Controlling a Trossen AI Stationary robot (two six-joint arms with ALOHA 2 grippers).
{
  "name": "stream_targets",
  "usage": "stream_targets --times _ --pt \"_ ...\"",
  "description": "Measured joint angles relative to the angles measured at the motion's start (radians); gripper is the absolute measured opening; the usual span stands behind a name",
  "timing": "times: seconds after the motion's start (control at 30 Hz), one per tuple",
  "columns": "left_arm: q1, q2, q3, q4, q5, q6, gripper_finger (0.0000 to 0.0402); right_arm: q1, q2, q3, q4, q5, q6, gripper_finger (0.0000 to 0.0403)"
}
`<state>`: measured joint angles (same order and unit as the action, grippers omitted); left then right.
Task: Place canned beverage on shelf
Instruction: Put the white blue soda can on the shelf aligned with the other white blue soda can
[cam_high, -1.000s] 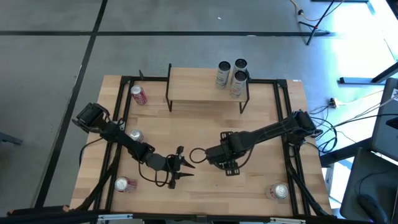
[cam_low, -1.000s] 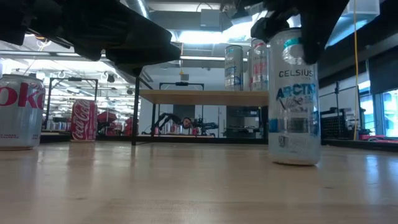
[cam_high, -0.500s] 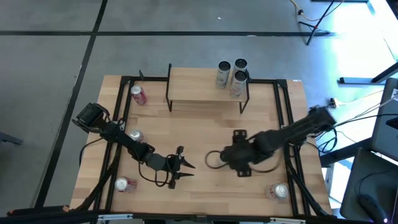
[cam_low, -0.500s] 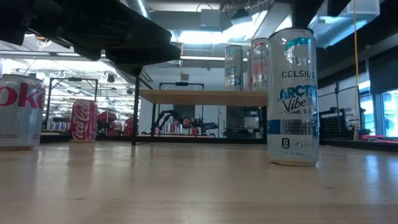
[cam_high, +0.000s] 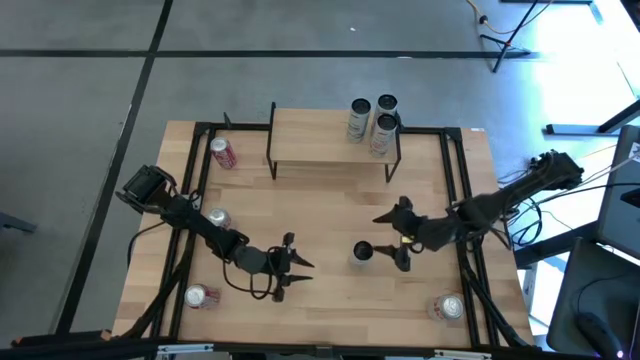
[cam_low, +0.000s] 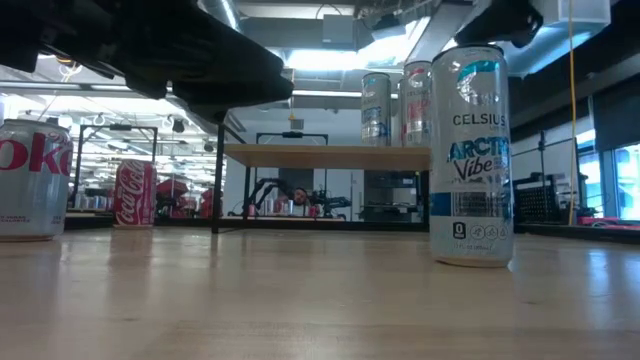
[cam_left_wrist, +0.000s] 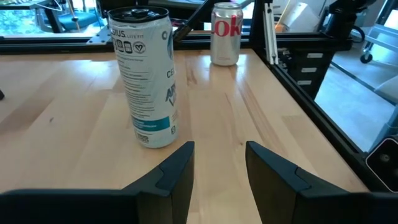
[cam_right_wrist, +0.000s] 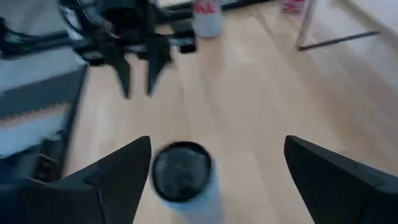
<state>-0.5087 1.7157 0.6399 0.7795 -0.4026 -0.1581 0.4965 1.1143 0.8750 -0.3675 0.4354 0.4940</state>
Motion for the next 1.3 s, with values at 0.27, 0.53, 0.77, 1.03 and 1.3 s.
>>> stream_targets --times 0.27,0.53,0.77,1.03,1.3 --pt "0.000 0.000 0.000 -0.001 0.000 0.000 0.0137 0.001 0.040 -0.069 0.100 -0.043 -0.065 0.0351" --pt "0.000 0.000 0.000 -0.001 0.000 0.000 0.0137 0.001 0.148 -0.069 0.194 -0.027 -0.183 0.0351" --pt "0.000 0.000 0.000 -0.002 0.012 -0.007 0.0137 0.001 0.216 -0.069 0.203 -0.045 -0.183 0.0351" --pt "0.000 0.000 0.000 -0.002 0.013 -0.008 0.0137 0.001 0.272 -0.069 0.210 -0.045 -0.184 0.0349" --pt "0.000 0.000 0.000 -0.002 0.012 -0.008 0.0137 -0.002 0.295 -0.068 0.260 -0.062 -0.193 0.0222"
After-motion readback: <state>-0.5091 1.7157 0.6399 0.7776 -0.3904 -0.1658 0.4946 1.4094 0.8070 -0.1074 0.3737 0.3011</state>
